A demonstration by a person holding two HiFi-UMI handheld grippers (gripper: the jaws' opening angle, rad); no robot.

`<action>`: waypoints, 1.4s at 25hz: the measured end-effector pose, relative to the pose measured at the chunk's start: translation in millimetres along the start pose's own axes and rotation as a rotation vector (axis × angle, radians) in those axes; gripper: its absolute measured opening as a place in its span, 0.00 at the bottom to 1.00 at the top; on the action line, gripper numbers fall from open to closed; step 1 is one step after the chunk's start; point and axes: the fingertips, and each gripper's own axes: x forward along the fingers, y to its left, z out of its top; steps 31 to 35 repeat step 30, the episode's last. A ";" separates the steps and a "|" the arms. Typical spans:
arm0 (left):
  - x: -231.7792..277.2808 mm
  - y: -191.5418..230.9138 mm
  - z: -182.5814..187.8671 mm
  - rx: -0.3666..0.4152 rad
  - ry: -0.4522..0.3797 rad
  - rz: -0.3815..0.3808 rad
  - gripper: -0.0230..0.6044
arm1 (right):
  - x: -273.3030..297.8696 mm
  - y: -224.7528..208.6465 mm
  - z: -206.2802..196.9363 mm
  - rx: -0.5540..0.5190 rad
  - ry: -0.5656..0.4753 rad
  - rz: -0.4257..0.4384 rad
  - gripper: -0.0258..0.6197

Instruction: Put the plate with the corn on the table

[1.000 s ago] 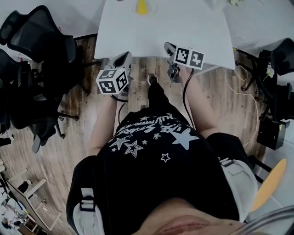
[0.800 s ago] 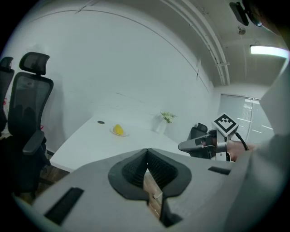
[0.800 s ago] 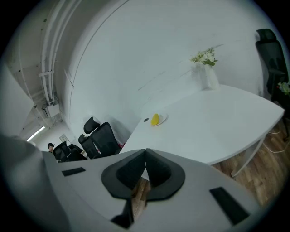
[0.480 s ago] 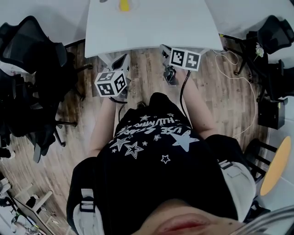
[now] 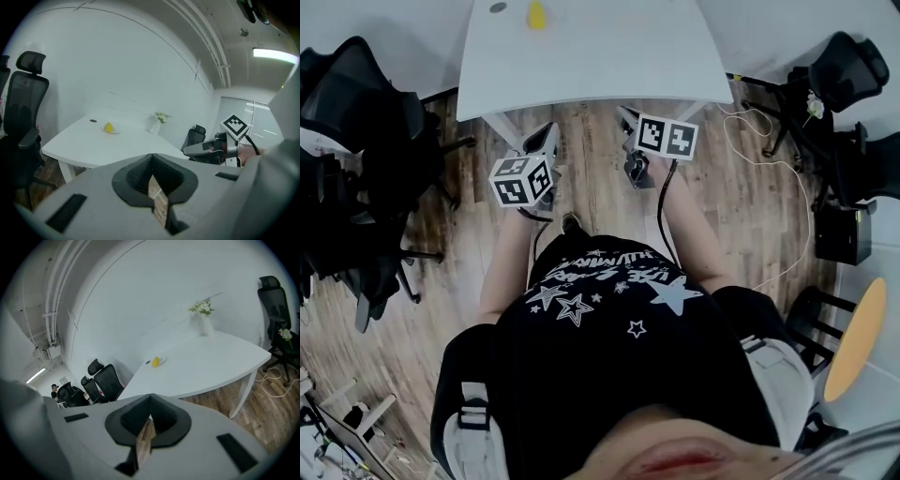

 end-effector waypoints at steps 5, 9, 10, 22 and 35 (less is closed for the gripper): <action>-6.9 -38.3 -6.3 0.021 -0.008 0.013 0.05 | -42.0 -19.1 -17.4 -0.010 0.018 -0.003 0.05; -22.3 -70.8 -20.4 0.032 -0.007 0.017 0.05 | -70.2 -25.2 -34.7 -0.030 0.030 0.008 0.05; -26.0 -77.0 -24.3 0.029 -0.006 0.021 0.05 | -76.3 -26.2 -38.5 -0.033 0.031 0.011 0.05; -67.5 -112.7 -54.4 0.017 -0.016 0.066 0.05 | -126.2 -26.9 -74.0 -0.050 0.032 0.033 0.05; -60.1 -127.2 -45.1 0.084 -0.048 0.075 0.05 | -141.8 -38.2 -73.9 -0.059 0.005 0.030 0.05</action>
